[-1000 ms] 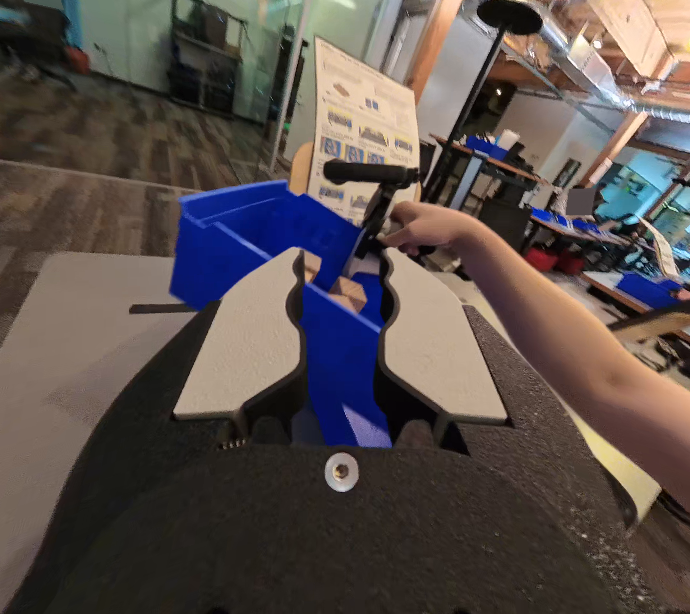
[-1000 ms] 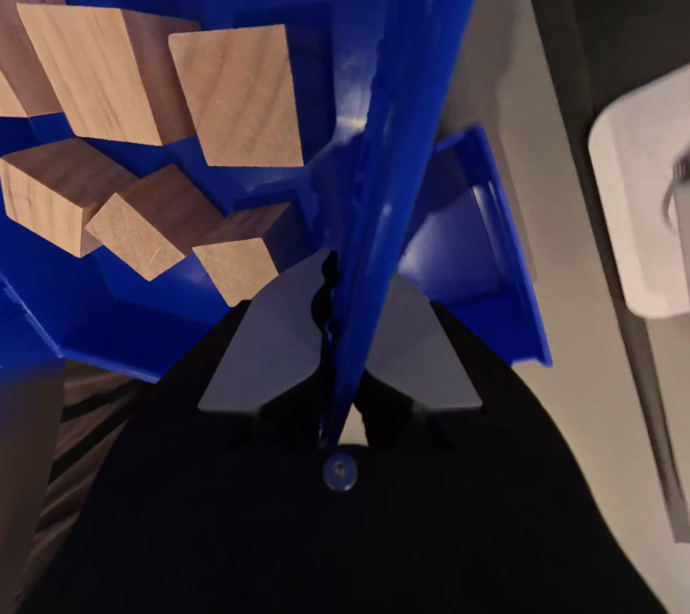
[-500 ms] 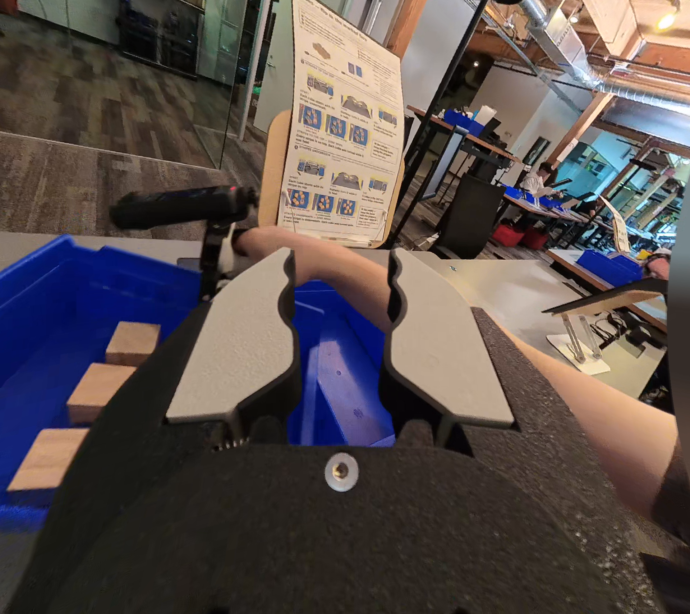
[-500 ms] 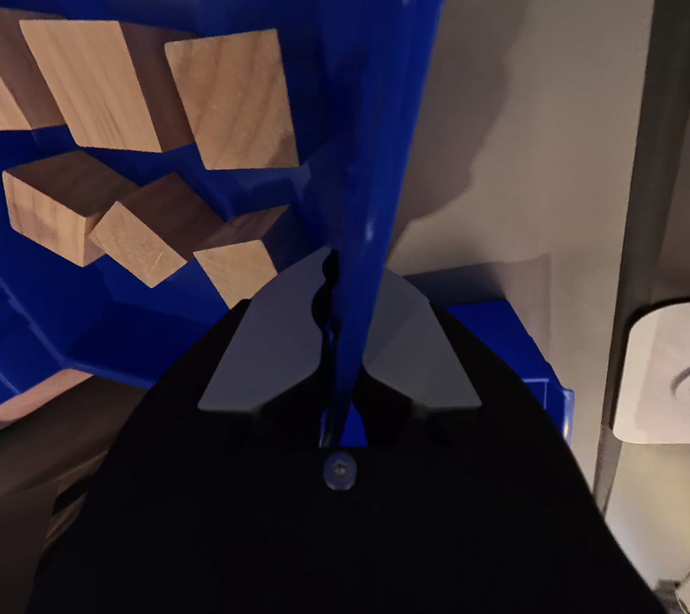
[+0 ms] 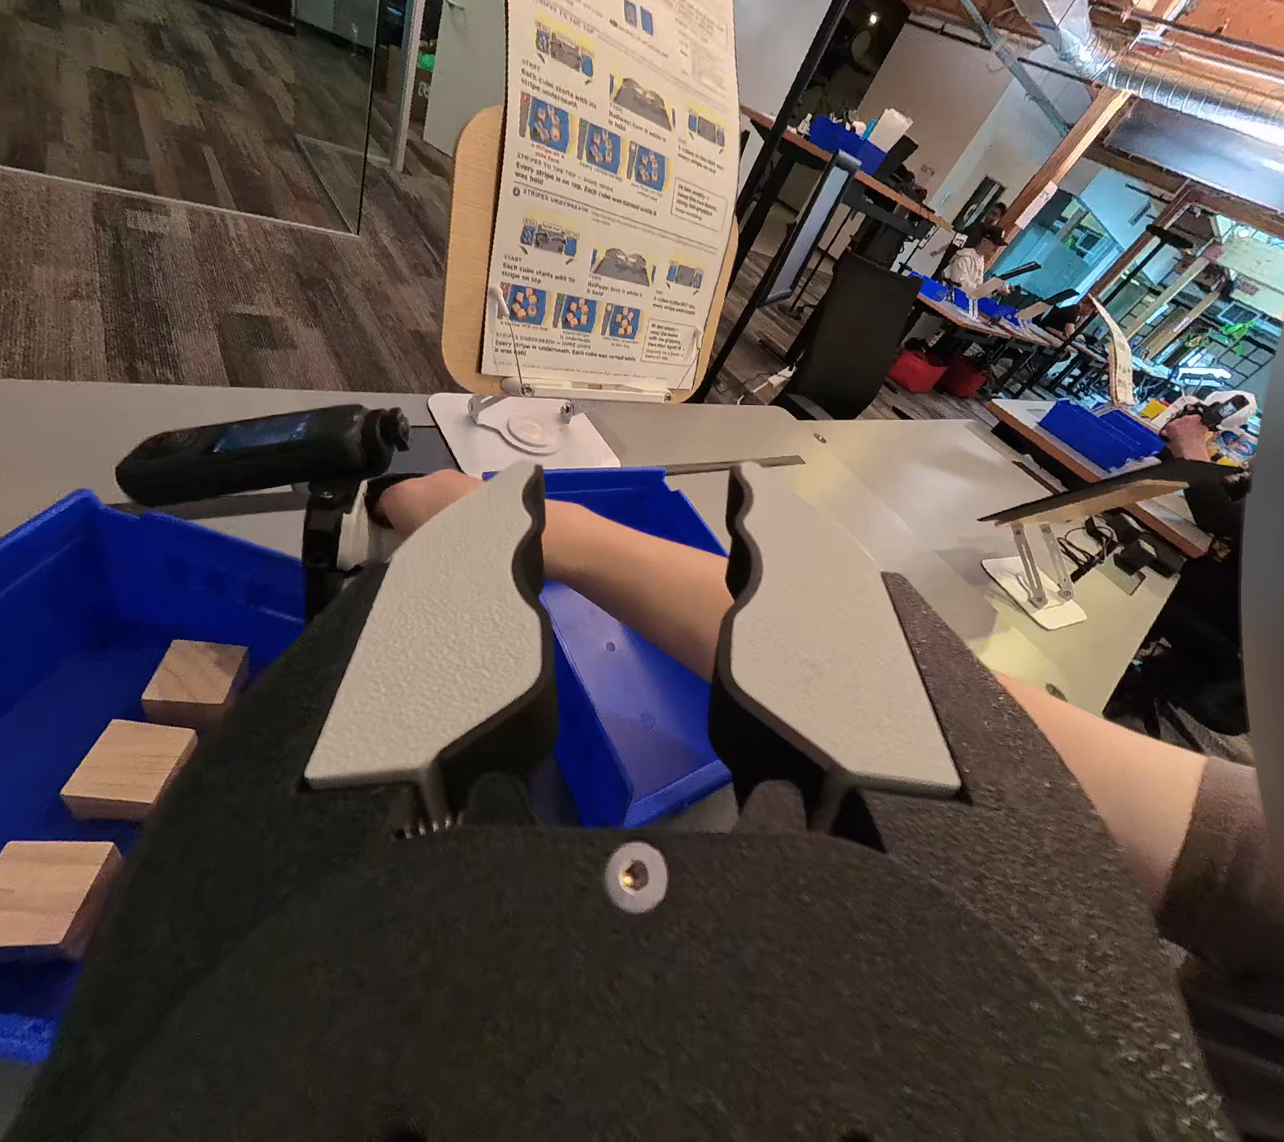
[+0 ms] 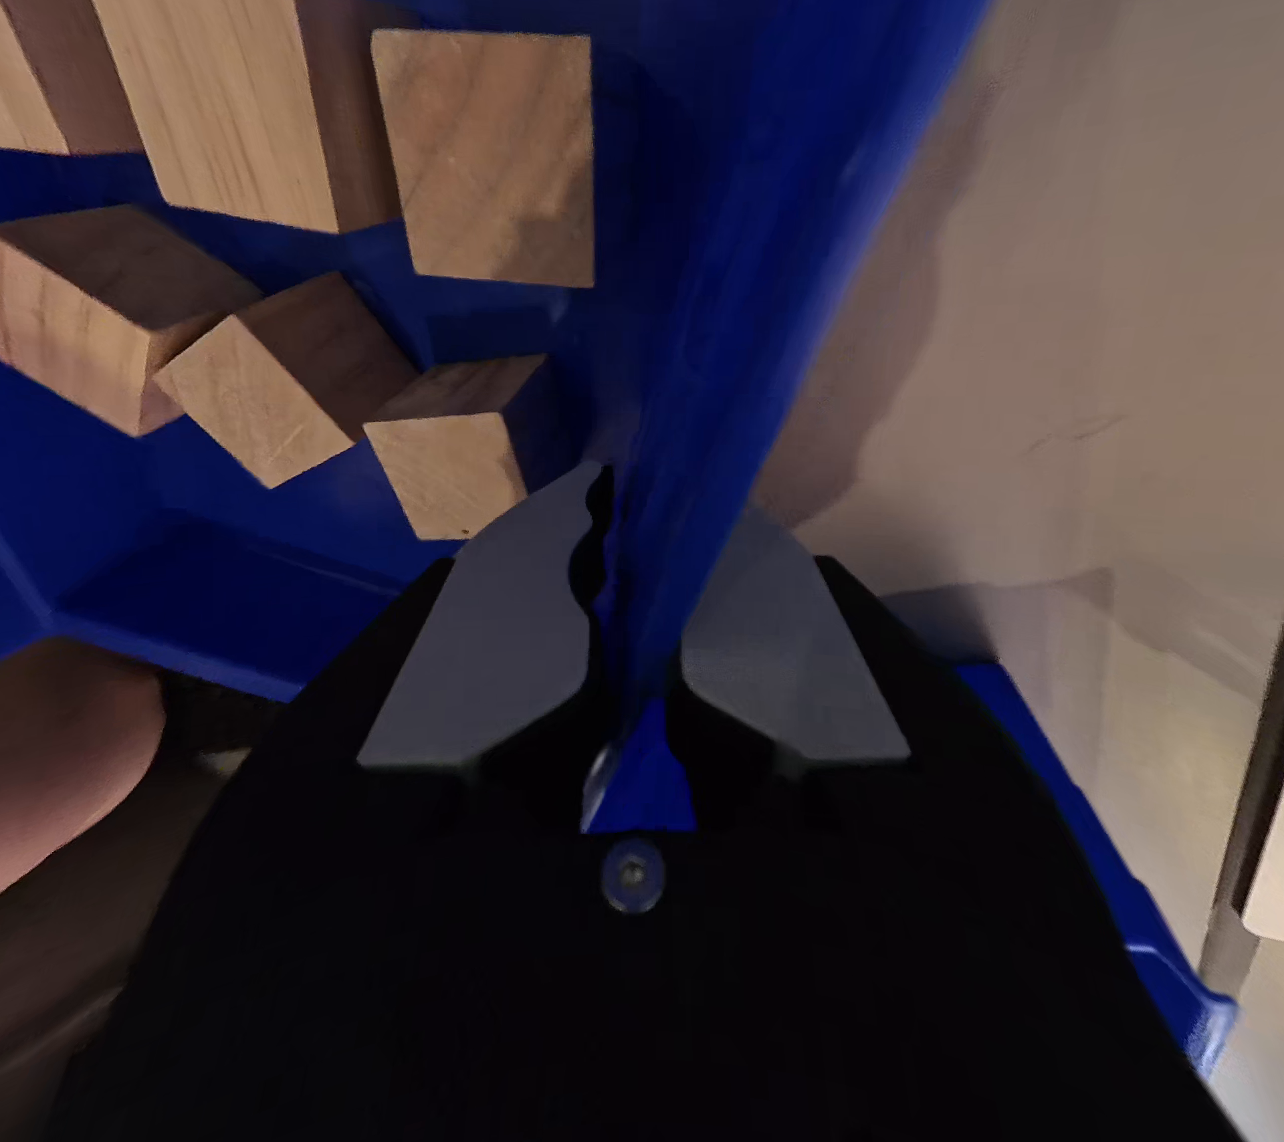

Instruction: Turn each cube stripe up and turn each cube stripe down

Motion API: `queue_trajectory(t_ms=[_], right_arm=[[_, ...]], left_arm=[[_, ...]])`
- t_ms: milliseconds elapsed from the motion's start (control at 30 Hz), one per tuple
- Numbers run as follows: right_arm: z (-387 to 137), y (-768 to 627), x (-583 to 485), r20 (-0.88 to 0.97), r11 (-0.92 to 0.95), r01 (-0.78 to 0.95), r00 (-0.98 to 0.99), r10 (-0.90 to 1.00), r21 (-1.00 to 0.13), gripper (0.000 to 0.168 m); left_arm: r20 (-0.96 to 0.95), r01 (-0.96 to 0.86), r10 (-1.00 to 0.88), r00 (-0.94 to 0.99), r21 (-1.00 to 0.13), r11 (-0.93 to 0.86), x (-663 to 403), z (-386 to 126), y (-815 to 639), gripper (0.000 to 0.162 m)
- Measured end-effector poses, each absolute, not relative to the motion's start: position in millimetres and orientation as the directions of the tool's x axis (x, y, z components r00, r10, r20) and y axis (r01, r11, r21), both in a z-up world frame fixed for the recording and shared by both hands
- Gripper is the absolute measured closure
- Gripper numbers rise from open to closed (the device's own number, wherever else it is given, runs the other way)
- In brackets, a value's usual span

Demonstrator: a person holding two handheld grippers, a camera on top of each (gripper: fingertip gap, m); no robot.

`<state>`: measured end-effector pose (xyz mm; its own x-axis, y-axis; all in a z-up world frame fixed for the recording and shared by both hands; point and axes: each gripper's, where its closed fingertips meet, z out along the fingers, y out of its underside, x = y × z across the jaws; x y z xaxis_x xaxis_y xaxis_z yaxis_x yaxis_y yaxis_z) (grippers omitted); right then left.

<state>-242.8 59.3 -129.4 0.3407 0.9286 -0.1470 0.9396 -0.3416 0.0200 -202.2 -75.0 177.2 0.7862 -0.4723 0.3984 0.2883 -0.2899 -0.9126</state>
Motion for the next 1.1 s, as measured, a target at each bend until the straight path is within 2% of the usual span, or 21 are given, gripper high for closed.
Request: queue_trajectory(t_ms=[100,167,200,267,300,367,433,500,567,633,700,733,833,900,967,1100], right_arm=[[-102,81,-259,-0.087,-0.355,0.907,0.344,0.935,-0.226,0.145],[-59,98,-263,0.026,-0.313,0.842,0.360,0.933,-0.439,0.138],[-33,103,-257,0.105,-0.263,0.805,0.371,0.923,-0.532,0.140],[15,108,-225,0.290,-0.140,0.751,0.410,0.865,-0.645,0.140],[32,110,-197,0.382,-0.101,0.746,0.446,0.809,-0.658,0.140],[53,121,-126,0.534,-0.091,0.755,0.538,0.652,-0.649,0.133],[47,130,-48,0.567,-0.240,0.749,0.635,0.525,-0.617,0.127],[12,122,17,0.495,-0.474,0.695,0.718,0.490,-0.540,0.117],[-26,99,54,0.333,-0.665,0.597,0.802,0.496,-0.449,0.106],[-51,83,68,0.212,-0.734,0.539,0.841,0.498,-0.414,0.102],[-75,74,86,0.192,-0.787,0.519,0.855,0.482,-0.333,0.102],[-88,69,88,0.155,-0.806,0.519,0.855,0.496,-0.285,0.103],[-122,54,86,0.005,-0.847,0.507,0.858,0.513,-0.159,0.131],[-123,55,84,-0.087,-0.869,0.464,0.871,0.483,-0.173,0.146],[-124,60,99,-0.083,-0.873,0.463,0.874,0.479,-0.153,0.156],[-125,68,146,-0.104,-0.881,0.456,0.877,0.469,-0.127,0.160]], left_arm=[[0.393,0.265,-0.475,0.788,-0.912,-0.314,-196,173,-72,0.110],[0.383,0.245,-0.486,0.786,-0.914,-0.324,-190,172,-72,0.110],[0.378,0.235,-0.493,0.783,-0.915,-0.329,-187,171,-73,0.109],[0.371,0.212,-0.510,0.776,-0.915,-0.343,-181,169,-74,0.109],[0.368,0.200,-0.518,0.772,-0.915,-0.351,-179,168,-75,0.109],[0.365,0.183,-0.532,0.764,-0.914,-0.363,-175,166,-76,0.109],[0.364,0.178,-0.538,0.760,-0.913,-0.367,-172,165,-76,0.109],[0.360,0.176,-0.540,0.761,-0.915,-0.363,-170,166,-75,0.108],[0.353,0.168,-0.542,0.762,-0.917,-0.361,-166,167,-73,0.108],[0.344,0.151,-0.547,0.763,-0.918,-0.367,-161,166,-72,0.108],[0.331,0.126,-0.549,0.767,-0.918,-0.377,-155,163,-70,0.108],[0.324,0.113,-0.549,0.771,-0.917,-0.383,-152,161,-69,0.108],[0.303,0.077,-0.532,0.791,-0.912,-0.404,-146,155,-66,0.109],[0.276,0.055,-0.491,0.826,-0.907,-0.417,-148,149,-60,0.109],[0.258,0.038,-0.465,0.847,-0.901,-0.432,-149,143,-53,0.110],[0.275,0.012,-0.469,0.839,-0.872,-0.490,-144,131,-48,0.109]])
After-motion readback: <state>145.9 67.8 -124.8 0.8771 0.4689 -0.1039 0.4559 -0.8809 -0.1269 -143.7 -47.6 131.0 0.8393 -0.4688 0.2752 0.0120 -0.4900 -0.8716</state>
